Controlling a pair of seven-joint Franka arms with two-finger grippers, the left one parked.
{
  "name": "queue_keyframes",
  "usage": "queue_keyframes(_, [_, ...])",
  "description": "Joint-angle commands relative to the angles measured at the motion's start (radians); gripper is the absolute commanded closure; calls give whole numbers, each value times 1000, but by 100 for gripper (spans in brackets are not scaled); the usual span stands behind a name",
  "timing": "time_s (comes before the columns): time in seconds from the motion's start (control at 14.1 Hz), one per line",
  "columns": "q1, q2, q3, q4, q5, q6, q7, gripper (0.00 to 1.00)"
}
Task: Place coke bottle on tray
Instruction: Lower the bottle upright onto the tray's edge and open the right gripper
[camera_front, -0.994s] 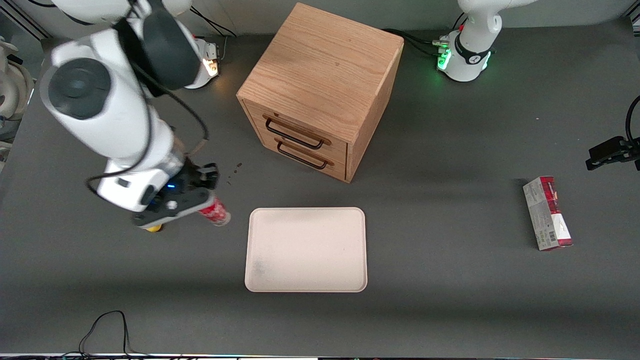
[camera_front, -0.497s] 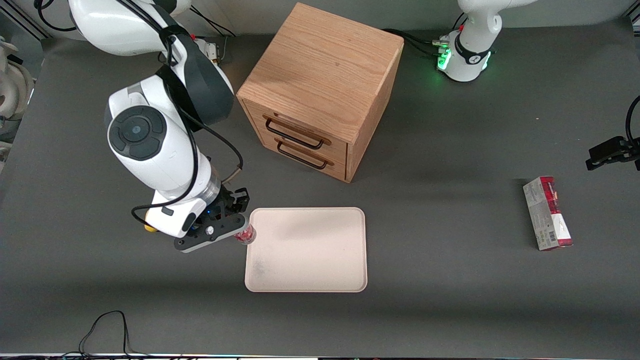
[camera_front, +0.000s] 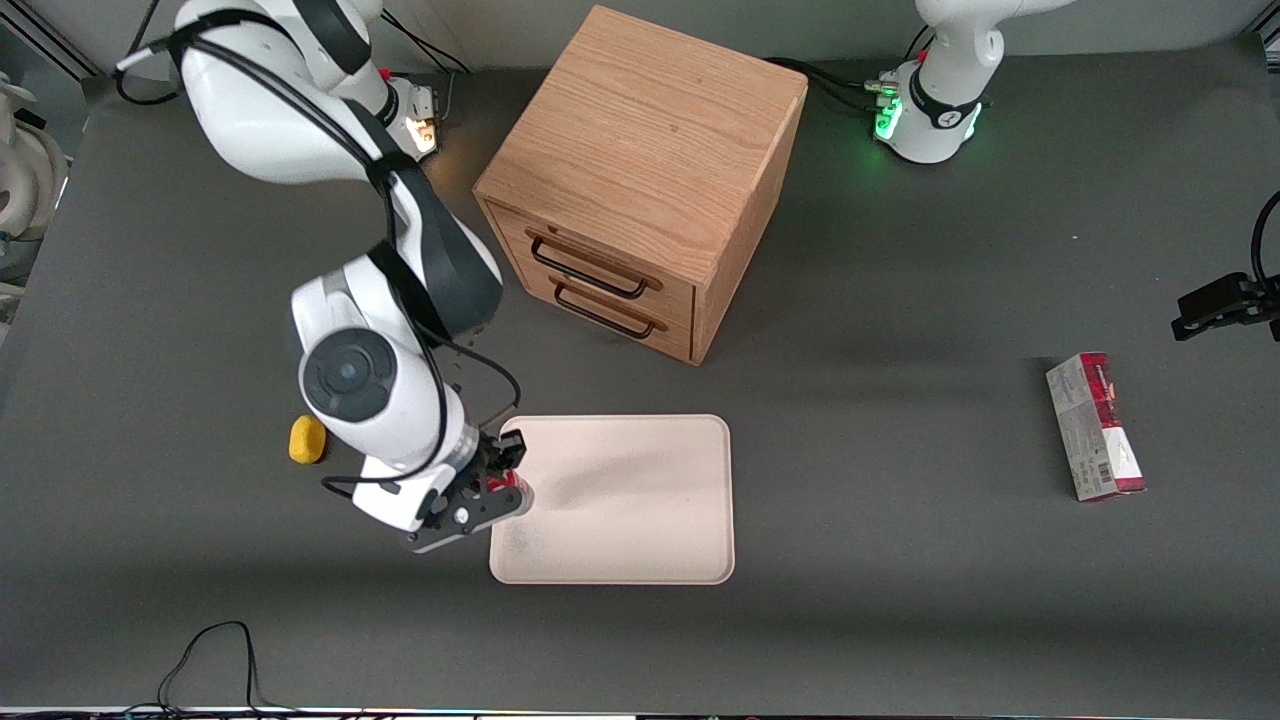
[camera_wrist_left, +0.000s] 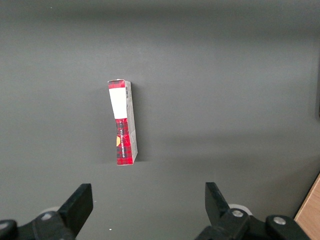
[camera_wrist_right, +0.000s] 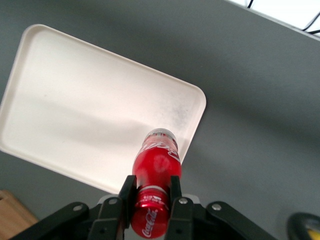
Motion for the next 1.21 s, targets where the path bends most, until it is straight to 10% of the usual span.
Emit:
queue_keyframes(0.0, [-10, 59, 8, 50, -22, 23, 8, 100])
queue_keyframes(0.64, [-26, 118, 10, 25, -20, 103, -3, 100])
queue_keyframes(0.71, [-26, 118, 10, 18, -19, 103, 10, 79])
queue_keyframes(0.78, [-26, 116, 10, 8, -16, 103, 23, 1])
queue_keyframes(1.14, [-40, 40, 5, -9, -13, 2, 43, 0])
